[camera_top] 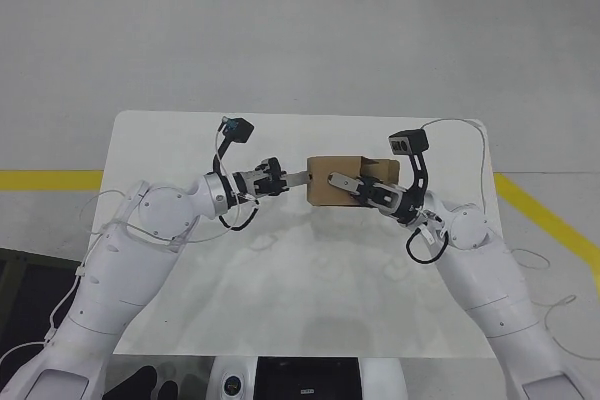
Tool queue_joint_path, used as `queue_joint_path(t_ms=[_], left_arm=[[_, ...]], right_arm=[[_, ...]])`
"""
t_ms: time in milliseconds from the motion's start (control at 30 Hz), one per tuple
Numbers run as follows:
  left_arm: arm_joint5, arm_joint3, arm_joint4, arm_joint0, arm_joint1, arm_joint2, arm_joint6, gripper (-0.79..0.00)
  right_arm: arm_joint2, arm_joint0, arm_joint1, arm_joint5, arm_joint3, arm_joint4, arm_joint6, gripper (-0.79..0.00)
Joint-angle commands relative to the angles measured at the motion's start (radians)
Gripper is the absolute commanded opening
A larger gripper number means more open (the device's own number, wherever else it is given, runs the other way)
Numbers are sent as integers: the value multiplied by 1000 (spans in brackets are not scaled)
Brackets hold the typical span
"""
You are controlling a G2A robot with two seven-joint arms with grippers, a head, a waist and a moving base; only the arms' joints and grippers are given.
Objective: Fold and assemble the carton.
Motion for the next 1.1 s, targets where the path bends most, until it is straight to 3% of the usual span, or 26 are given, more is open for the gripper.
queue_joint_path(t_ms=[0, 667, 1067], left_arm=[[-2, 8, -8, 1, 0, -1, -5, 0], [-29, 17, -59, -11, -10, 17, -20, 0], [-97, 40, -95, 11, -10, 9, -36, 0]], right_arm=[[-4, 4, -2, -3, 6, 8, 5, -785], [-36, 23, -16, -19, 50, 39, 32, -785], [-38, 22, -23, -29, 70, 122, 75, -785]])
